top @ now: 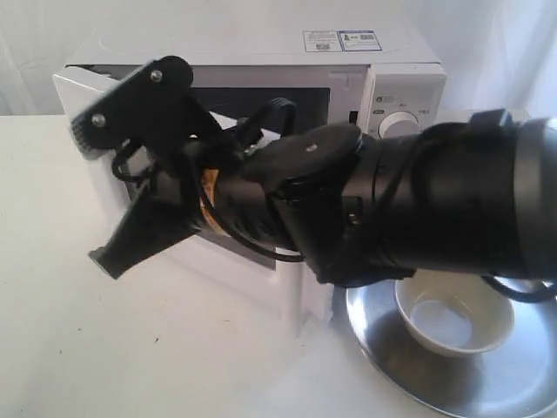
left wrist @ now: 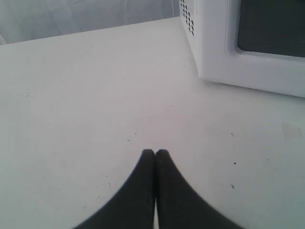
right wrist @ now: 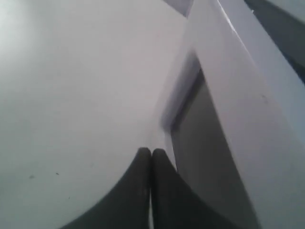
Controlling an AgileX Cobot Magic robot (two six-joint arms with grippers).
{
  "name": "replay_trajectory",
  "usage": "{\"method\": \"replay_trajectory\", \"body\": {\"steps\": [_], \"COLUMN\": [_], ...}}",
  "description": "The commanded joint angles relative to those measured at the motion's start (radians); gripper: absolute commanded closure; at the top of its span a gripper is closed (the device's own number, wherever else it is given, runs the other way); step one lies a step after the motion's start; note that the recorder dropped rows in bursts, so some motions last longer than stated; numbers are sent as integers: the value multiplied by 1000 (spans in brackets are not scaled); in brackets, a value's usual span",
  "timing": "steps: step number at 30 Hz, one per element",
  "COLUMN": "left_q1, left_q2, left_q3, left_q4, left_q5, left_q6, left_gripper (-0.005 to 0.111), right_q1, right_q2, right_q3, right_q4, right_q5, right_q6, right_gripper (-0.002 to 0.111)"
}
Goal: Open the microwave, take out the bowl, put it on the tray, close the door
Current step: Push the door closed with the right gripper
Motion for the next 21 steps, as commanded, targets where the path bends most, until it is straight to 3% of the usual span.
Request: {"method": "replay_trajectory", "body": {"steps": [1,7,13,21], "left_q1": [-1,-1,-1,-1], "left_q2": [-2,-2,-2,-2], "left_q3": [3,3,3,3], "left_q4": [-2,-2,-2,-2], "left_q5": [-1,-1,-1,-1], "left_q6": [-6,-6,-6,-6], "left_gripper": [107,107,107,107], "right_q1": [-2,-27,-173,-353], "right_q2": [16,20,37,158], "right_q3": [95,103,85,-76], "right_q4": [57,-42,-125,-125], "right_q5": [116,526,527,477], "right_q6": [32,20,87,13], "right_gripper": [108,108,108,108]}}
